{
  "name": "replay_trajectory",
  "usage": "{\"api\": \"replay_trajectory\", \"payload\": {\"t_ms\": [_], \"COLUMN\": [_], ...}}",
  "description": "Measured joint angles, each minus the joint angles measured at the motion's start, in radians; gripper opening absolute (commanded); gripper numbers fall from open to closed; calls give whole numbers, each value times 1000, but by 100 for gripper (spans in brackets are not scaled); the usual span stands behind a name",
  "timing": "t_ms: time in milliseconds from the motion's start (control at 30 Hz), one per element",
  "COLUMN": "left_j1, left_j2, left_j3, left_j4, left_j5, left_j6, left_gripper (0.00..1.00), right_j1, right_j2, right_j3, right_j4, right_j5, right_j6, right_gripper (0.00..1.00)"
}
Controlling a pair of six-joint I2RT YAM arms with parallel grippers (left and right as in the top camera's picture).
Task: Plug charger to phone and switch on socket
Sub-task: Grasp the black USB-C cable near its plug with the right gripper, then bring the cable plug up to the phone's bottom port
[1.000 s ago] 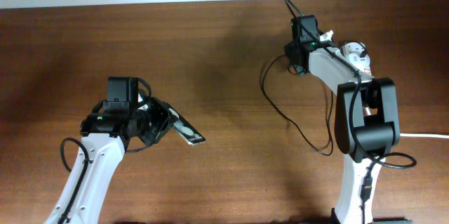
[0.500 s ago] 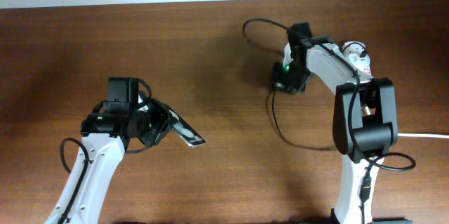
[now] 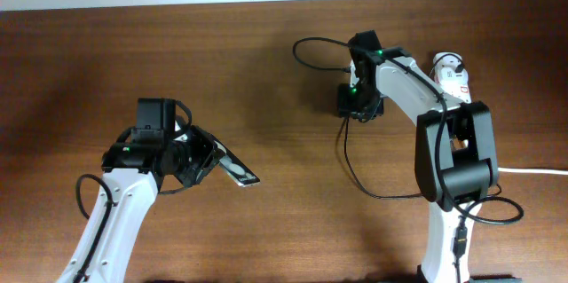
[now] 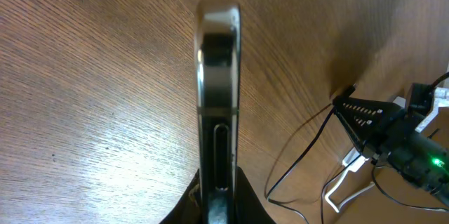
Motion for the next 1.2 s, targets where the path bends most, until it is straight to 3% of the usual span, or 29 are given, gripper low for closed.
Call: {"api": "replay_trajectory", "payload": {"t_ms": [167, 267, 333, 500, 667, 867, 967, 1100, 1200], "left_j1": [0, 0, 0, 0, 0, 0, 0, -14, -36], "left_j2": [0, 0, 0, 0, 0, 6, 68, 171, 195], "left_j3": [0, 0, 0, 0, 0, 0, 1, -2, -2], "left_j4": [0, 0, -1, -68, -33, 265, 488, 793, 917], "left_j5": [0, 0, 0, 0, 37, 191, 316, 474, 555], "left_j6": [0, 0, 0, 0, 3, 51, 56, 13, -26], "left_gripper": [1, 1, 5, 0, 0, 0, 0, 0, 0], "right_j1": [73, 85, 90, 86, 51, 50, 57, 171, 282], "right_j2": [-11, -16, -23, -30, -91, -527, -687, -828, -921], "right_j3": [-25, -36, -47, -54, -109, -119, -119, -171, -285], "right_j4": [20, 29, 30, 18, -74, -305, -390, -395, -277], "right_j5": [199, 212, 224, 213, 20, -191, -251, -277, -287], "right_j6": [103, 130, 134, 138, 84, -55, -92, -105, -32], "right_gripper": [28, 17, 4, 4, 4, 4, 4, 4, 4]}}
